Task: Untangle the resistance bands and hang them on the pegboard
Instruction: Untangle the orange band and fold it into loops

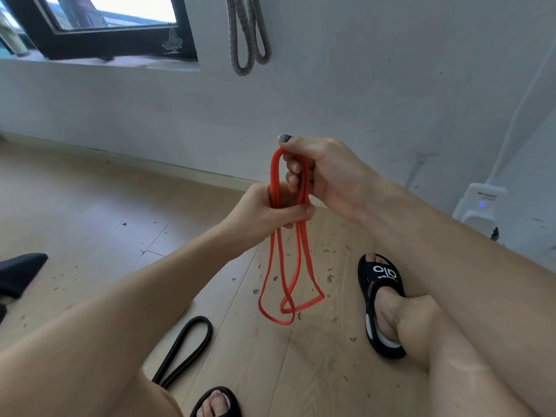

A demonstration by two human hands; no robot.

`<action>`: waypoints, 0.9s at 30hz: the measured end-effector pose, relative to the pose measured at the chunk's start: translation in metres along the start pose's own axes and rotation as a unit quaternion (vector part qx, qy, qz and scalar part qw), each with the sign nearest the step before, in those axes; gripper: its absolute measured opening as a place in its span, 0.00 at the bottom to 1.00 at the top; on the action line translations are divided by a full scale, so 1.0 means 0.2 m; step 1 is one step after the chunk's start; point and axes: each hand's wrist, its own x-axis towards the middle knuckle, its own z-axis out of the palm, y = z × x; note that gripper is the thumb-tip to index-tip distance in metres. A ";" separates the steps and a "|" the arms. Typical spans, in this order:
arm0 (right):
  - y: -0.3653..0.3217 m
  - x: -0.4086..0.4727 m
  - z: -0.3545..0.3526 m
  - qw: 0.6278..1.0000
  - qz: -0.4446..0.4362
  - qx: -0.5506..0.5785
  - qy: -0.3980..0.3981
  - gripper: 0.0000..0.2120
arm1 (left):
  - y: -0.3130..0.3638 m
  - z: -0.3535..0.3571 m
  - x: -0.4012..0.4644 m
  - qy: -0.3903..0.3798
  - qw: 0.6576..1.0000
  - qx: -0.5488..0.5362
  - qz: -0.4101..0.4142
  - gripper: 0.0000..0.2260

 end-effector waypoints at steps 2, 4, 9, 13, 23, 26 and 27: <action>-0.02 0.00 -0.01 1.000 0.000 0.028 0.006 0.09 | 0.01 -0.02 0.00 0.002 1.000 0.002 0.002 0.07; -0.03 0.00 -0.03 0.998 0.002 0.053 0.020 0.12 | 0.02 -0.05 0.01 0.001 0.999 0.037 0.014 0.06; -0.03 0.01 -0.05 0.996 0.013 0.076 0.051 0.08 | 0.02 -0.12 0.01 -0.012 0.996 0.079 0.026 0.06; -0.02 0.00 -0.09 0.995 0.015 0.071 0.066 0.09 | 0.01 -0.18 -0.01 -0.004 0.995 0.098 0.027 0.08; 0.03 0.01 -0.13 0.990 0.083 0.082 0.078 0.03 | 0.03 -0.25 -0.01 0.001 0.980 0.194 0.045 0.06; 0.03 0.01 -0.14 0.988 0.103 0.085 0.075 0.03 | 0.04 -0.25 -0.02 -0.004 0.970 0.237 0.061 0.07; 0.03 0.01 -0.14 0.988 0.114 0.081 0.062 0.03 | 0.04 -0.26 -0.02 -0.004 0.968 0.245 0.061 0.07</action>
